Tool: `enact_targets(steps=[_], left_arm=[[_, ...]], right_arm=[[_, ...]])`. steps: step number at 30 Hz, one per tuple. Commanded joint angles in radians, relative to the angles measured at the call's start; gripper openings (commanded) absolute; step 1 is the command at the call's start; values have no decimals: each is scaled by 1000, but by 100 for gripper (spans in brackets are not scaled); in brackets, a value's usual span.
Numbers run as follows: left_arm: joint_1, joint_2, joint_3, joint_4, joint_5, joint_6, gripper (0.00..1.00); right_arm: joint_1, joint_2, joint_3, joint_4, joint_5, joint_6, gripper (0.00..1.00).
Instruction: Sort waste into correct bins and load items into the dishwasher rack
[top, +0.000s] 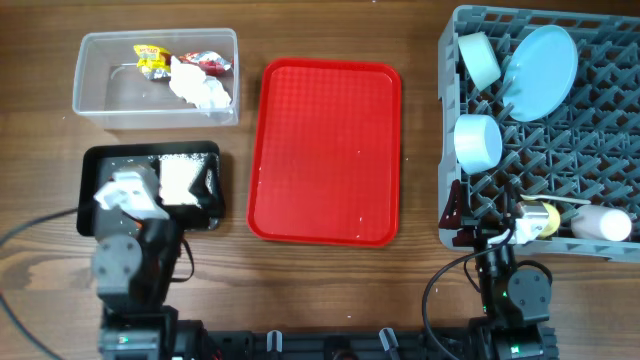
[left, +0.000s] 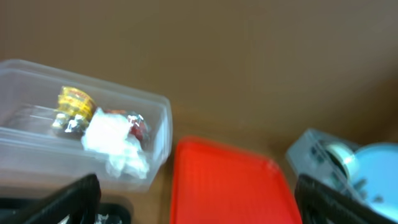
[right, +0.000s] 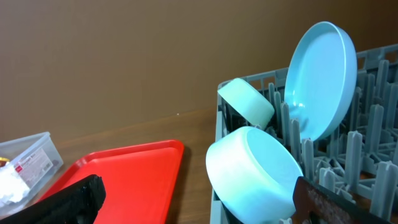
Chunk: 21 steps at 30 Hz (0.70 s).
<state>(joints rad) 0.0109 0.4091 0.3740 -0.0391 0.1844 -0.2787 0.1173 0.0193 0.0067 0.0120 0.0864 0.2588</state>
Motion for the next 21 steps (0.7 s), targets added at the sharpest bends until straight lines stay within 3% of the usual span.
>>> enact_targets(steps=[1, 9, 13, 21], left_arm=[[7, -103, -182, 140, 86, 71, 100], [29, -329, -369, 117, 34, 70, 100], [42, -391, -369, -11, 24, 70, 100], [42, -405, -369, -19, 16, 69, 100]], right_arm=[[3, -8, -2, 3, -8, -13, 100], [3, -8, -2, 3, -7, -12, 100], [3, -8, -2, 3, -8, -13, 100], [3, -8, -2, 3, -7, -13, 100]])
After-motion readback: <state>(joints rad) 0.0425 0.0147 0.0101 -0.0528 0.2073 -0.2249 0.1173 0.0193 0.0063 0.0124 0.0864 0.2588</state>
